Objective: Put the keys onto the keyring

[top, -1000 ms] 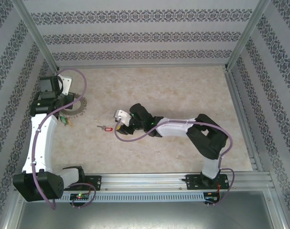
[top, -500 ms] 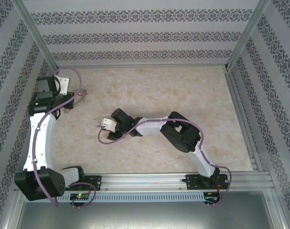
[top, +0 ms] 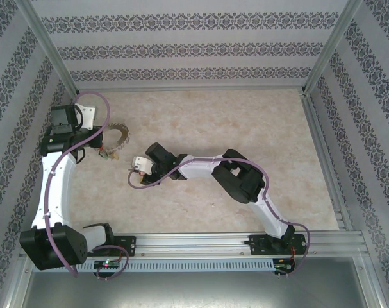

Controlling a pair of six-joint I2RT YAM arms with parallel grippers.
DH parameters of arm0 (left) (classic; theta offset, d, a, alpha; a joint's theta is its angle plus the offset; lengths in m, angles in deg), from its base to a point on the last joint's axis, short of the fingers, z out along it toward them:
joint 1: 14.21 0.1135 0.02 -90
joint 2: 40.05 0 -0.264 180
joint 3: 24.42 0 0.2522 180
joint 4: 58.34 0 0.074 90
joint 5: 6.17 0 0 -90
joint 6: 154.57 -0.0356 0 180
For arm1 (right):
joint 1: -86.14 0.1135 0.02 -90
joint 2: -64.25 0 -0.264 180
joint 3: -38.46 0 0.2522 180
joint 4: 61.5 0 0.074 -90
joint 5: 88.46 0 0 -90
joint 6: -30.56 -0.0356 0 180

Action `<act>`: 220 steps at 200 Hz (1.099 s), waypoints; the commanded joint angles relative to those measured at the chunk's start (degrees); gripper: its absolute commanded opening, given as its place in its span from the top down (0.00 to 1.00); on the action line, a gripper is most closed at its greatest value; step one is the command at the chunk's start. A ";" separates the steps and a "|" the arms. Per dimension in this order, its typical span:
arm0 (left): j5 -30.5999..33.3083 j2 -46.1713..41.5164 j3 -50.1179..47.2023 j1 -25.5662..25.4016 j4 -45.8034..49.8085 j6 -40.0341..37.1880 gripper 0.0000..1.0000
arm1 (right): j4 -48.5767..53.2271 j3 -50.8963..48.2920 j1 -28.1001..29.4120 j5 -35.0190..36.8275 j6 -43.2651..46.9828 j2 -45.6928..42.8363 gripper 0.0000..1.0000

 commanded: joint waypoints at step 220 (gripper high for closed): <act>-11.68 -3.30 -7.65 -16.58 -12.18 -4.46 1.00 | 1.86 -48.24 -18.15 -4.09 -13.73 -47.87 0.60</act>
